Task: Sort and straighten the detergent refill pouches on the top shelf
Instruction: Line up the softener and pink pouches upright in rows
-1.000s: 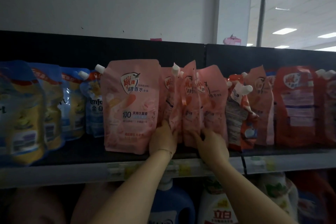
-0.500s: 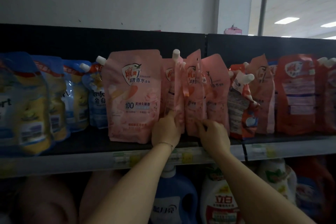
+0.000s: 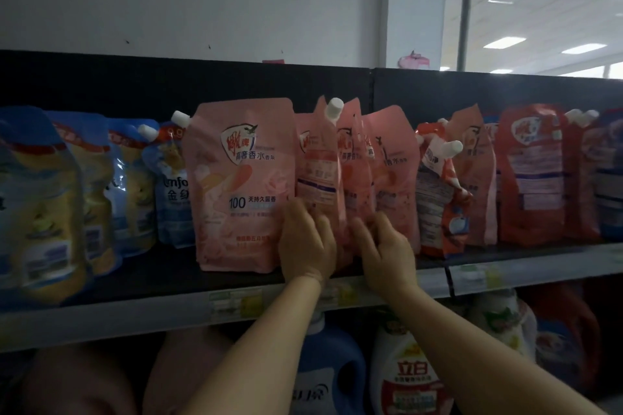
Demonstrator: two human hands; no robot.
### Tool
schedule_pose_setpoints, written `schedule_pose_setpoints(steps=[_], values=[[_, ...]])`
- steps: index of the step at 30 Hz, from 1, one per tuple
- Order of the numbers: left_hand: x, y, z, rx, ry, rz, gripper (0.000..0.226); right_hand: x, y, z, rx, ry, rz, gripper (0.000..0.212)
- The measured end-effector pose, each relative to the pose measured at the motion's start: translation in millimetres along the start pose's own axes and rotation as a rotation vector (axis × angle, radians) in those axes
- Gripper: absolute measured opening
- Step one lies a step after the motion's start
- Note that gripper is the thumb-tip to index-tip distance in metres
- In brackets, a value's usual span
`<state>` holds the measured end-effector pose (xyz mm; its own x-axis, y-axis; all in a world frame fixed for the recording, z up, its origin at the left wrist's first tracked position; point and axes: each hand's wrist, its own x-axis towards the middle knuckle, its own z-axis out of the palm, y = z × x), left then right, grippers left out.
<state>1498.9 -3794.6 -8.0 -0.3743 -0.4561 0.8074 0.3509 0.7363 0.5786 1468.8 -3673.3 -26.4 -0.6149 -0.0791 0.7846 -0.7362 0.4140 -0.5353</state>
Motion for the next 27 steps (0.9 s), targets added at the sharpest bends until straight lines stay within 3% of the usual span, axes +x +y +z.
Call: schedule_pose_setpoints(steps=[3,10,12,13,15,19,27], values=[[5,-3,1,-0.103,0.001,-0.125,0.012,-8,-20,11,-0.049,-0.082,-0.058,0.043],[6,-3,3,-0.411,-0.005,-0.296,0.036,19,-56,33,0.012,-0.115,0.35,0.06],[6,-7,4,-0.351,0.003,-0.227,0.047,29,-60,37,0.078,-0.085,0.426,0.057],[6,-9,5,-0.284,-0.005,-0.199,0.04,32,-60,38,0.096,-0.073,0.452,0.051],[7,-9,4,-0.287,-0.004,-0.219,0.017,35,-60,39,0.072,-0.06,0.463,0.038],[20,-8,0,-0.27,-0.016,-0.245,0.006,30,-58,36,0.014,-0.051,0.373,0.027],[82,-19,-13,-0.238,-0.349,-0.627,0.028,30,-52,22,-0.032,-0.024,0.365,0.038]])
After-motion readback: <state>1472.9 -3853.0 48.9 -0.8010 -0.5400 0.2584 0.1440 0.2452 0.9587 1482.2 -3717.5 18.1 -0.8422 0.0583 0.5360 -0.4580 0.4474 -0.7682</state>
